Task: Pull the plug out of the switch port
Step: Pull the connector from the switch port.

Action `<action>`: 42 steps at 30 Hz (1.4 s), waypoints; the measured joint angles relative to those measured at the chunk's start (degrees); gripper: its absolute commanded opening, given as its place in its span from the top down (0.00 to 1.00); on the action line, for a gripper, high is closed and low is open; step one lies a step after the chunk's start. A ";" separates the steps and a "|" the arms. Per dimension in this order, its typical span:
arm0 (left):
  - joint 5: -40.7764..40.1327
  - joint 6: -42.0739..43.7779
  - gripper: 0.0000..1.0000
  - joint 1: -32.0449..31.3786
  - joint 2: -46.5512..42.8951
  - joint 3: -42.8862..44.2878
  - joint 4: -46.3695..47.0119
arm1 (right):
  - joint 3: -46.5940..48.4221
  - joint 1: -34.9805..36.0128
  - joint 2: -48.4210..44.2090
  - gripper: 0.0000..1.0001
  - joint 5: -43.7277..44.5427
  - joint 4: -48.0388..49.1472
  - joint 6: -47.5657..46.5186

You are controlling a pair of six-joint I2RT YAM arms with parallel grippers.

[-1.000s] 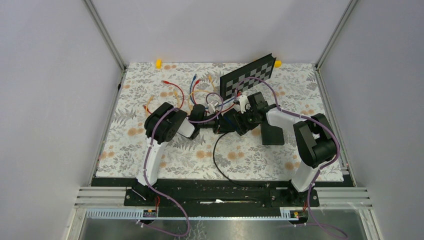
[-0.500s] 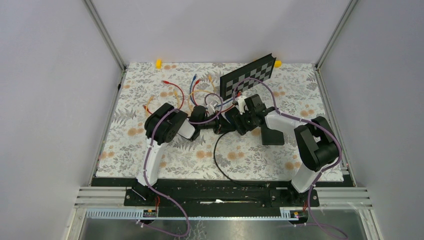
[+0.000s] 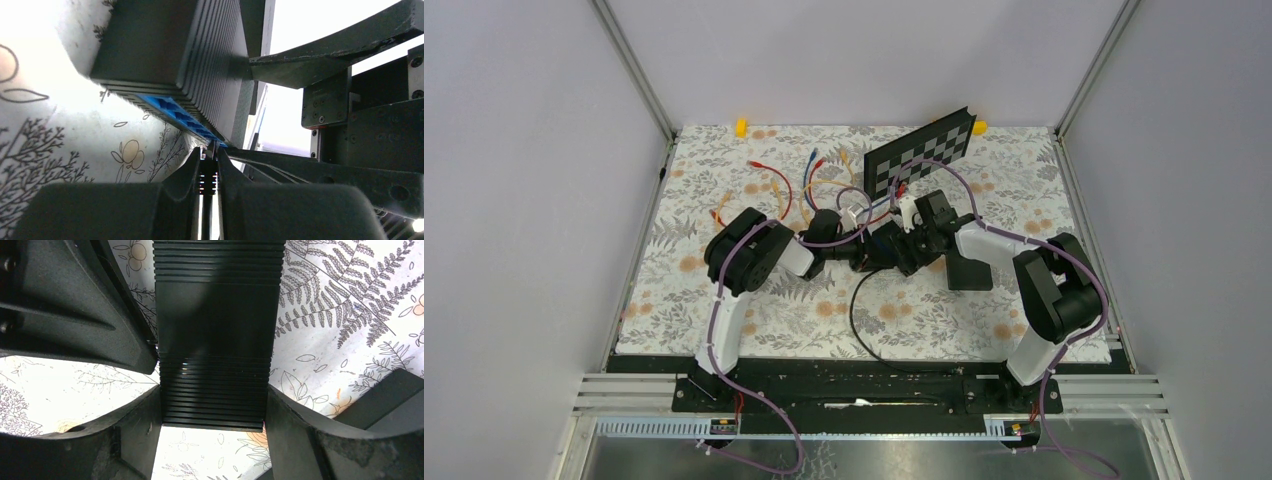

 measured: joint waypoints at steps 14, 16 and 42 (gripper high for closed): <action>-0.07 -2.97 1.00 0.09 0.20 -0.81 2.58 | -0.61 -0.13 -0.11 0.84 0.11 1.44 2.67; -0.42 -5.20 1.00 -0.44 0.81 -1.11 4.33 | -0.61 -0.13 -0.24 0.84 0.76 0.79 3.54; 0.83 0.26 1.00 5.35 -0.96 -1.20 -2.10 | -2.36 -2.27 -1.14 0.84 2.43 4.90 1.40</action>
